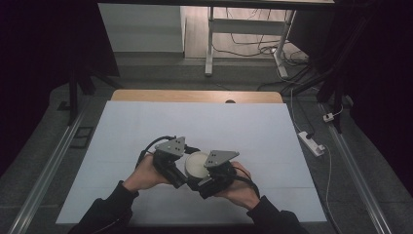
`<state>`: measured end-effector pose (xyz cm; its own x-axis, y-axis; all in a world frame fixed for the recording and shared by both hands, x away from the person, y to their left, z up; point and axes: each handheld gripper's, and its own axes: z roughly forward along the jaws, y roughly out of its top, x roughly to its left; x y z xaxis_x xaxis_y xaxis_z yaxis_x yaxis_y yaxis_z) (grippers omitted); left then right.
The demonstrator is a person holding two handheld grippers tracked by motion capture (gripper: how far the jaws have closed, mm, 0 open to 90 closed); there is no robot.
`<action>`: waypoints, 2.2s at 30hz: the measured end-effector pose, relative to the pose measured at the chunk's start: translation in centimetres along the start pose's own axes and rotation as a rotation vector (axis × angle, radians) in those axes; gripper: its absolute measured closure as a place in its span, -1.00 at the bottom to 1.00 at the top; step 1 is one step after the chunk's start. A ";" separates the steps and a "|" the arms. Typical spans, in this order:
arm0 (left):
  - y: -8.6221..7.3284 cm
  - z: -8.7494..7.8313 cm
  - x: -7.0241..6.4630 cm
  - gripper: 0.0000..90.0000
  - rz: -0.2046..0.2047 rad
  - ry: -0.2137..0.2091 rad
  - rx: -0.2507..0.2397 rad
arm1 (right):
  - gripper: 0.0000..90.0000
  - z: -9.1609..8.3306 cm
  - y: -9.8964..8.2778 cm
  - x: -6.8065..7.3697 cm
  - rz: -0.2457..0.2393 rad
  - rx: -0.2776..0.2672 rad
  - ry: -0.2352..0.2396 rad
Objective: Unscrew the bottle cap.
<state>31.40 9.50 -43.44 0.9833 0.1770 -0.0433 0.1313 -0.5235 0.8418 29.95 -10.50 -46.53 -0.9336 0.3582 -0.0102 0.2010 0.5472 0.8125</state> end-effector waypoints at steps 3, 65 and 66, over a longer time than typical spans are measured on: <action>0.3 0.5 -0.5 -0.82 -0.050 0.080 0.009 | -0.87 0.1 -0.1 -0.3 0.023 0.006 -0.052; -0.1 -0.5 -0.2 -0.83 0.114 -0.116 0.014 | -0.87 0.1 0.3 1.4 -0.065 -0.014 0.057; -0.1 -0.5 -0.2 -0.83 0.105 -0.103 0.011 | -0.87 0.1 0.2 1.3 -0.056 -0.016 0.054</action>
<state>31.10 9.92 -43.26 0.9993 0.0347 -0.0107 0.0279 -0.5442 0.8385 28.77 -9.82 -46.40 -0.9579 0.2862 -0.0247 0.1441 0.5531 0.8206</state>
